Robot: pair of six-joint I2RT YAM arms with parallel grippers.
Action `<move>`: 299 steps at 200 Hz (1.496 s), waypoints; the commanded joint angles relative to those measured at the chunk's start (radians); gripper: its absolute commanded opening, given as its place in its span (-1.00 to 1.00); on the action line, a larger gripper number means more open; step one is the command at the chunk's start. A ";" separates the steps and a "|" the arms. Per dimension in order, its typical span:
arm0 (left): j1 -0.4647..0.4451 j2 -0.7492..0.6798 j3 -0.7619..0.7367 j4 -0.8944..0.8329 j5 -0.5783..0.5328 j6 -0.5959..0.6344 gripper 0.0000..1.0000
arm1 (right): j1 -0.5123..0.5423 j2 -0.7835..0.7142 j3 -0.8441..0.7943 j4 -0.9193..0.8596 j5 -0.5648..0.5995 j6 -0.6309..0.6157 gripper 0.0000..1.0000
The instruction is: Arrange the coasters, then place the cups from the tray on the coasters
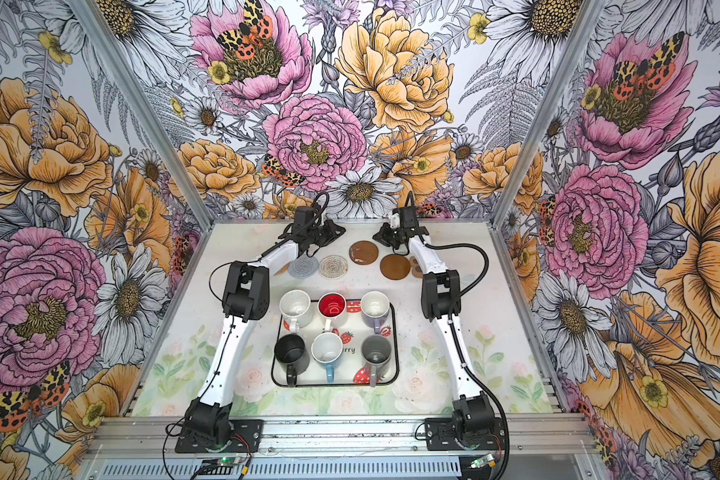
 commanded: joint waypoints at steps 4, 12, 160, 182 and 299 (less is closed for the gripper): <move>-0.026 0.060 0.088 -0.011 0.017 -0.015 -0.72 | 0.027 -0.008 -0.070 0.002 -0.011 -0.031 -1.00; -0.028 0.076 0.104 -0.014 0.016 -0.023 -0.72 | 0.029 -0.022 -0.091 0.000 -0.013 -0.039 -1.00; -0.055 0.143 0.149 -0.065 0.090 -0.042 -0.72 | 0.028 -0.227 -0.326 -0.048 0.036 -0.176 -1.00; -0.059 0.134 0.154 -0.099 0.112 -0.018 -0.72 | 0.027 -0.250 -0.350 -0.054 0.038 -0.190 -1.00; -0.074 0.075 0.132 -0.234 0.145 0.105 -0.74 | 0.021 -0.342 -0.444 -0.072 0.039 -0.241 -1.00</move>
